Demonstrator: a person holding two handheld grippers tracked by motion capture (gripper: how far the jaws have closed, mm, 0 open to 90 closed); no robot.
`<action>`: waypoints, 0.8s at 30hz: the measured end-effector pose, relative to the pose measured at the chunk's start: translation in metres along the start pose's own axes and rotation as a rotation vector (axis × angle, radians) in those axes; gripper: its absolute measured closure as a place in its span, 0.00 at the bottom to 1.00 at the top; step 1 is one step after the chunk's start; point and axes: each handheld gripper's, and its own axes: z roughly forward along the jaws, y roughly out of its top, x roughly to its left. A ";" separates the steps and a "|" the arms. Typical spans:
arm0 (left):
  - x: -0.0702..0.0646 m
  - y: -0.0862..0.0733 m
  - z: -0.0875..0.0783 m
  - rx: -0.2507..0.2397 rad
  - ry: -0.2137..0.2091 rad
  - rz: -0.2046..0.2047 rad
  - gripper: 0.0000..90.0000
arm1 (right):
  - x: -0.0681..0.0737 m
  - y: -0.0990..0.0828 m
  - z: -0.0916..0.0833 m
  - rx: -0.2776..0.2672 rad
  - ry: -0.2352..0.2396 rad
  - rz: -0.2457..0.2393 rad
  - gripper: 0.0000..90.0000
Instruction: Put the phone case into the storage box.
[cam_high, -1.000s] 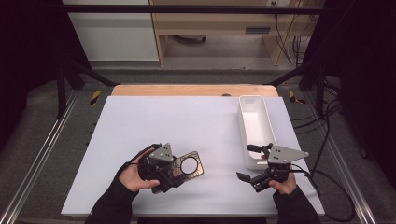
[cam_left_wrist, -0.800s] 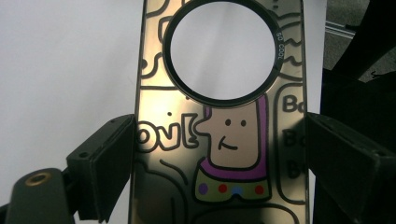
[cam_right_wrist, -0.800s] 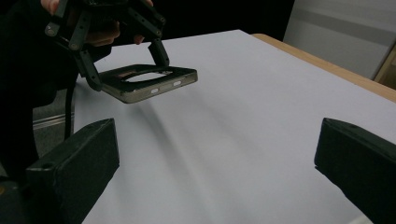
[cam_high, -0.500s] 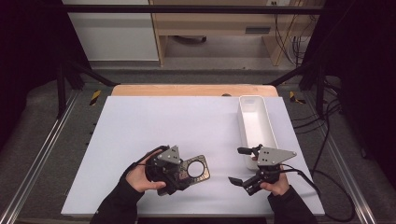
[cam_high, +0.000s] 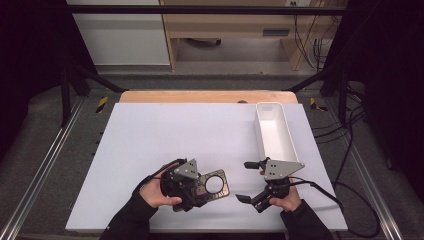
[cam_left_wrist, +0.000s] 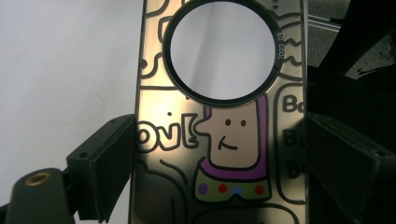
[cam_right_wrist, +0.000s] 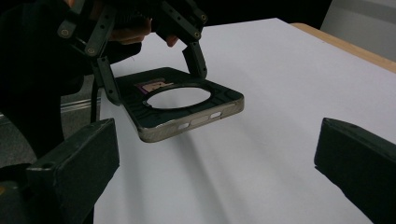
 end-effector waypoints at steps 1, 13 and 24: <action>0.000 0.000 0.000 0.000 -0.002 0.002 0.13 | 0.000 0.000 0.001 0.003 0.003 -0.001 0.00; -0.005 0.006 0.002 -0.006 -0.015 0.023 0.13 | 0.004 0.003 0.016 0.026 0.046 -0.002 0.01; -0.006 0.009 0.002 -0.004 -0.029 0.035 0.13 | 0.009 0.006 0.025 0.067 0.084 -0.026 0.01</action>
